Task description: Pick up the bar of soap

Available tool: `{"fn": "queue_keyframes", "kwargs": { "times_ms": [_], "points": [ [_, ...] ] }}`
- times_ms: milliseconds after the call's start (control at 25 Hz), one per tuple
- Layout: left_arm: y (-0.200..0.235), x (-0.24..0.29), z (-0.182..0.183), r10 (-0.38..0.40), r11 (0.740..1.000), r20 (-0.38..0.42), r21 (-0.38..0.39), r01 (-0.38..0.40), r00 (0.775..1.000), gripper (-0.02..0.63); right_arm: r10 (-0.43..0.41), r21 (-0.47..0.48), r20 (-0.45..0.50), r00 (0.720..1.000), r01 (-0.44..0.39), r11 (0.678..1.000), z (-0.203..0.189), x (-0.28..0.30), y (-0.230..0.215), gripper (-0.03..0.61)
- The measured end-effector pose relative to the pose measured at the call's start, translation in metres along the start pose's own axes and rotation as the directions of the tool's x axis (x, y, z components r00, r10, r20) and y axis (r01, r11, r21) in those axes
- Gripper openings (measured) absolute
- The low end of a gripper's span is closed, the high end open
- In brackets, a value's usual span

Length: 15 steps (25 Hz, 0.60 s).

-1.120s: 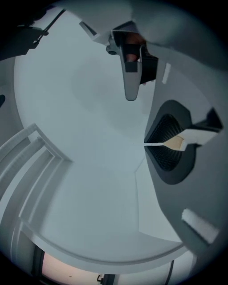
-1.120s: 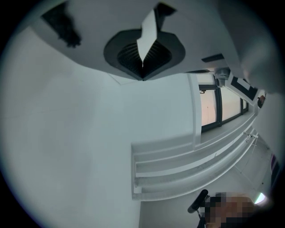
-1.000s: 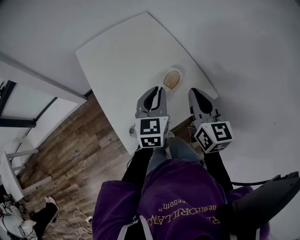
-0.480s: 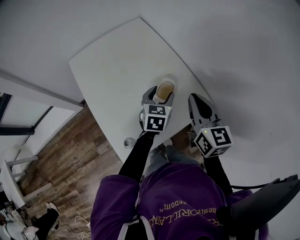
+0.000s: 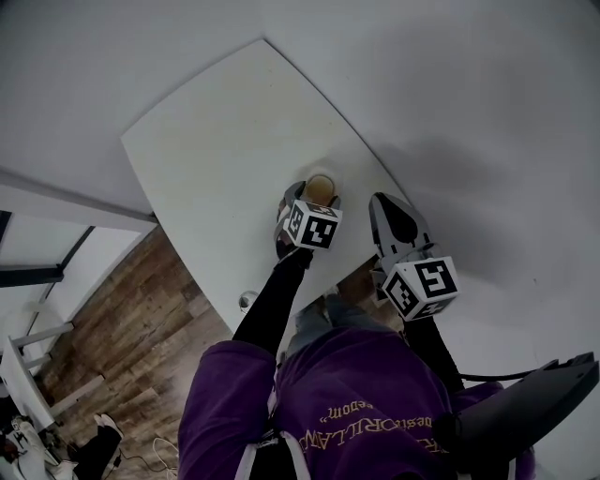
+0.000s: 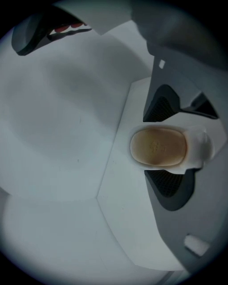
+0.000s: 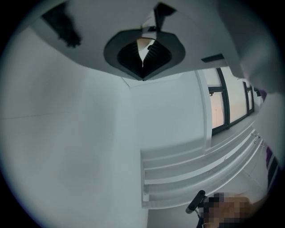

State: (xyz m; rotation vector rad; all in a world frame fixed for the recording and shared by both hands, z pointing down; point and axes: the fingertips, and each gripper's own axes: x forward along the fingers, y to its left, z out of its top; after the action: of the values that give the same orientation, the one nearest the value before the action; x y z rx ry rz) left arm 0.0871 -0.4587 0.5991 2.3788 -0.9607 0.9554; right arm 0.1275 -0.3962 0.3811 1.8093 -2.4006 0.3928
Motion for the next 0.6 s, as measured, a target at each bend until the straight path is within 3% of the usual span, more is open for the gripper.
{"fn": "queue_keyframes", "kwargs": {
  "times_ms": [400,600],
  "points": [
    [0.0,0.009,-0.003,0.038,0.998,-0.002,0.048,-0.037,0.999,0.324,-0.01,0.017,-0.01,1.0,0.011,1.0,-0.005,0.005,-0.013,0.011],
    [-0.001,0.009,-0.004,0.017,0.999,-0.008,0.044,-0.017,1.0,0.295,-0.01,0.016,-0.01,1.0,0.01,1.0,-0.006,0.005,-0.013,0.009]
  ]
}}
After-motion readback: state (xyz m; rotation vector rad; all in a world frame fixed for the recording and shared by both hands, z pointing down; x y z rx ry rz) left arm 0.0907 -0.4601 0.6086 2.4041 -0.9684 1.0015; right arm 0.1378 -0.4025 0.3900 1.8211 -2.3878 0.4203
